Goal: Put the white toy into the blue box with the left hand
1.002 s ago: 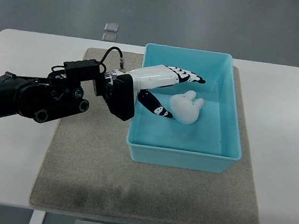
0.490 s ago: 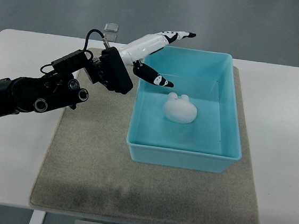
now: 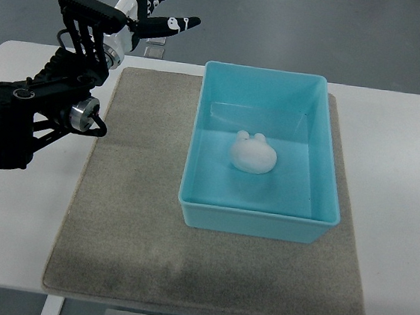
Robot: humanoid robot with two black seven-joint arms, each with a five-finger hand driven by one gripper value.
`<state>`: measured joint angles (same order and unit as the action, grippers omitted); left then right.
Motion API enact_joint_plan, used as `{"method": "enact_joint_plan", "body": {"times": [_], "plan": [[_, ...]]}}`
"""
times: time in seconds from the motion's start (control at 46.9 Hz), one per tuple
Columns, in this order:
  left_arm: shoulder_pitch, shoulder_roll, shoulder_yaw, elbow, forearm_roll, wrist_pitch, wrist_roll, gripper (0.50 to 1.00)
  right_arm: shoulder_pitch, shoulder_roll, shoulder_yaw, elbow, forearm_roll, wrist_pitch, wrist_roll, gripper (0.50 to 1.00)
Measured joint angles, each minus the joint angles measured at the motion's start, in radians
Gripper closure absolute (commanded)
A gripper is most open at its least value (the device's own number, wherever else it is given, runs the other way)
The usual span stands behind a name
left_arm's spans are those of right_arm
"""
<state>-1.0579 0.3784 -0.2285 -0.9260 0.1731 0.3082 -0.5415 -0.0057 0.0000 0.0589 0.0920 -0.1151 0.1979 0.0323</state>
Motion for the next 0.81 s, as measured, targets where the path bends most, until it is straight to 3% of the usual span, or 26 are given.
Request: {"method": "enact_joint_plan", "body": {"times": [0.107,0.362,0.81], "plan": [[0.014,0.004,-0.012,0.014,-0.07,-0.048,0.001,0.508,0.0,0.0,0.0,0.0,0.0,0.0,0.0,0.564],[0.058,0.055,-0.084,0.021,-0.381,-0.242,0.0,0.506,-0.001,0.0,0.0,0.0,0.0,0.0,0.0,0.564],[0.119,0.06,-0.118,0.023,-0.588,-0.24,0.002,0.506,0.001,0.0,0.0,0.0,0.0,0.0,0.0,0.564]]}}
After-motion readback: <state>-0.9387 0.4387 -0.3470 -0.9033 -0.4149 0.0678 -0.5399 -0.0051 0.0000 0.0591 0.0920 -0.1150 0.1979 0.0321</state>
